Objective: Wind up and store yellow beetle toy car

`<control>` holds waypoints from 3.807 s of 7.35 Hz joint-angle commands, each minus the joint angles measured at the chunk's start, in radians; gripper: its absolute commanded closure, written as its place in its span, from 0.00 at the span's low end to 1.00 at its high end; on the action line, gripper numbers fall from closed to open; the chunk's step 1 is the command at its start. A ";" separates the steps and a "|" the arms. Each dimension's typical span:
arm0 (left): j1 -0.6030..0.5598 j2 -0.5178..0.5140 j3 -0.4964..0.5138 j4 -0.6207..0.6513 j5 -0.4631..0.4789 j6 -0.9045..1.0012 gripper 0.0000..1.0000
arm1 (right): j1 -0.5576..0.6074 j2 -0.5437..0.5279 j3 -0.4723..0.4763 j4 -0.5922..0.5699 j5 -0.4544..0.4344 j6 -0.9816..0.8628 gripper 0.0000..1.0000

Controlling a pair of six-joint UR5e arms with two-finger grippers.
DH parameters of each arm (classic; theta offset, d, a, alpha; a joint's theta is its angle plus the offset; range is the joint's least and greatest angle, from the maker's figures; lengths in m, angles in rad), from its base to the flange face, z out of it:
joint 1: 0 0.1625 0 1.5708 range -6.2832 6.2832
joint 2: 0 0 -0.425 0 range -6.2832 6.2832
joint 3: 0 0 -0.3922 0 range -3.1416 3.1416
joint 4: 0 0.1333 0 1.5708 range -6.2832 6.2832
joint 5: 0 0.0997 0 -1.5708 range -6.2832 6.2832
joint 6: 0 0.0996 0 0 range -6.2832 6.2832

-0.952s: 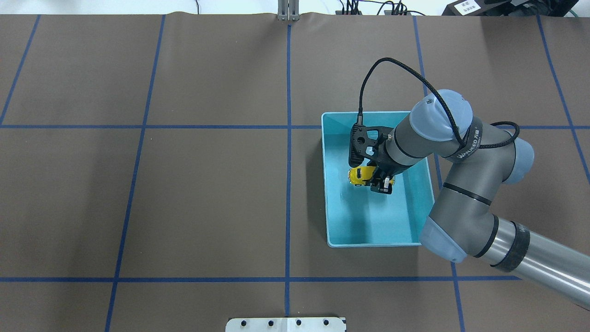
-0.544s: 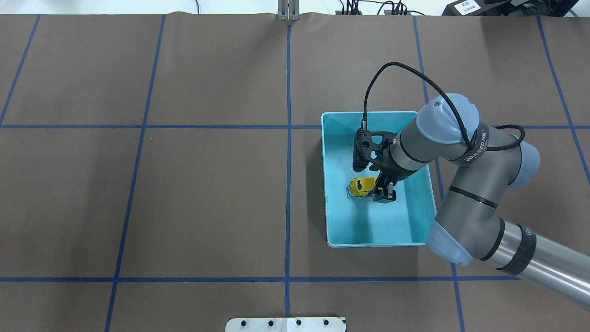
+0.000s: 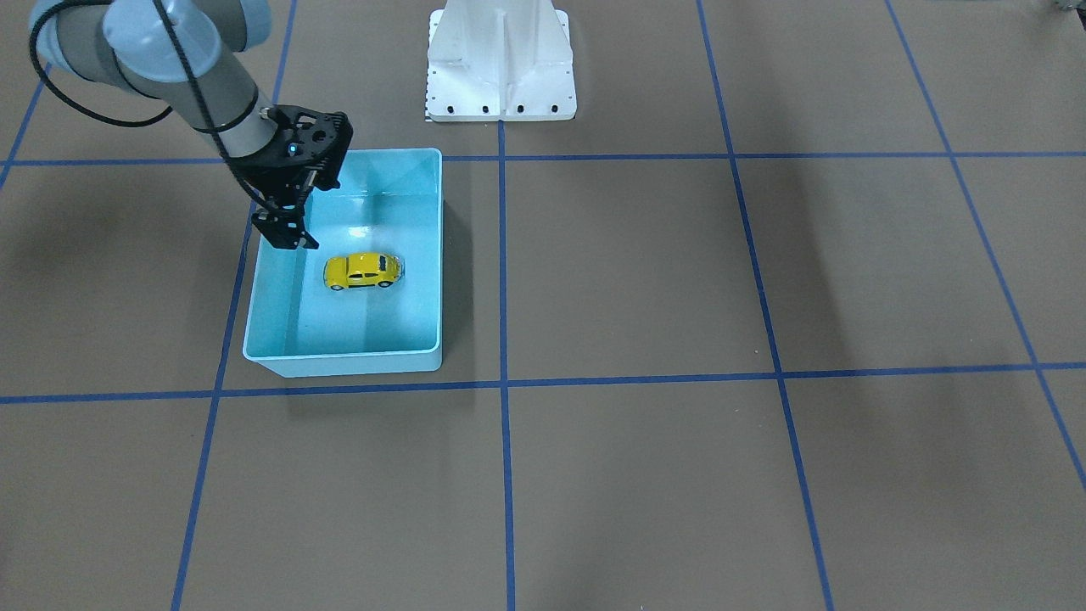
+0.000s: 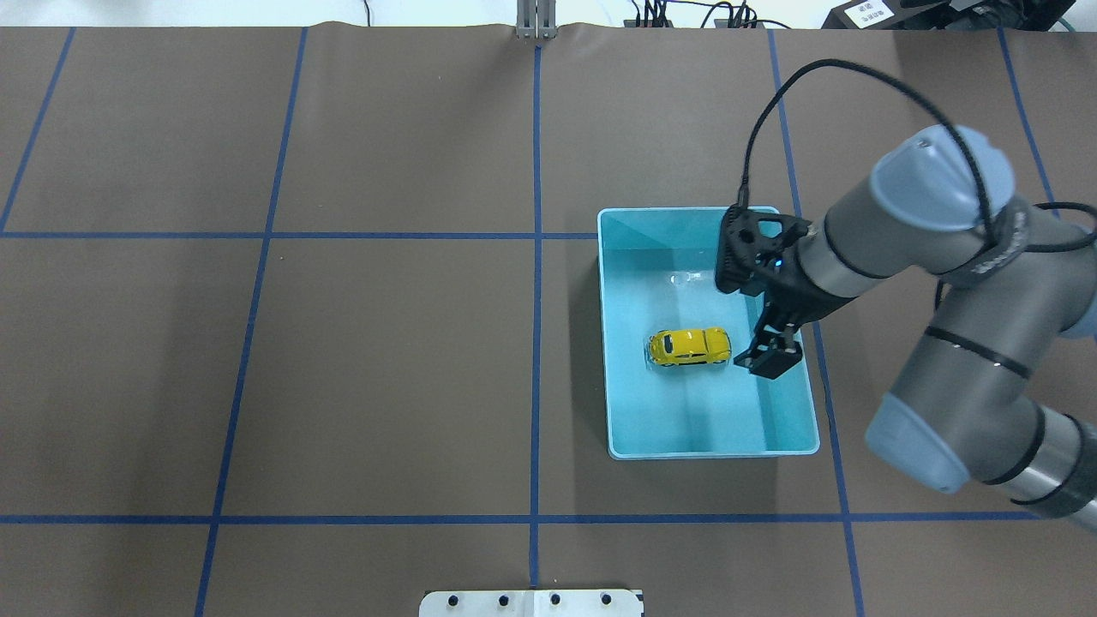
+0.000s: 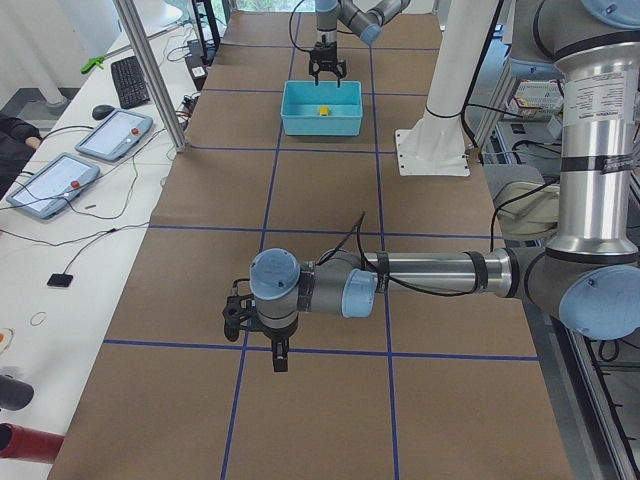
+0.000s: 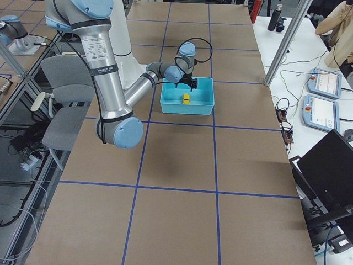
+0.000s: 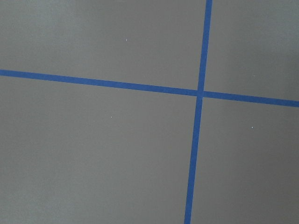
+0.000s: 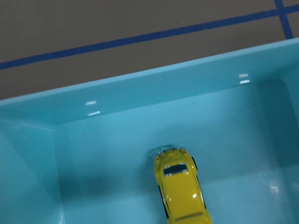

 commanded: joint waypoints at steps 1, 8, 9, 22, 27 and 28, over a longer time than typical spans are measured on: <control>0.000 0.000 0.000 0.000 0.000 0.000 0.00 | 0.191 -0.130 0.019 -0.011 0.136 -0.008 0.01; 0.002 0.000 0.000 -0.002 0.000 0.009 0.00 | 0.633 -0.292 -0.211 -0.075 -0.008 0.217 0.02; 0.002 0.000 0.000 0.000 0.000 0.008 0.00 | 0.687 -0.322 -0.225 -0.101 0.033 0.219 0.01; 0.003 -0.015 0.022 -0.002 0.000 0.002 0.00 | 0.821 -0.401 -0.253 -0.075 0.072 0.317 0.01; 0.003 -0.015 0.020 -0.002 0.000 0.002 0.00 | 0.816 -0.393 -0.258 -0.071 0.087 0.320 0.01; 0.003 -0.015 0.020 -0.002 0.001 0.002 0.00 | 0.810 -0.373 -0.259 -0.075 0.096 0.320 0.01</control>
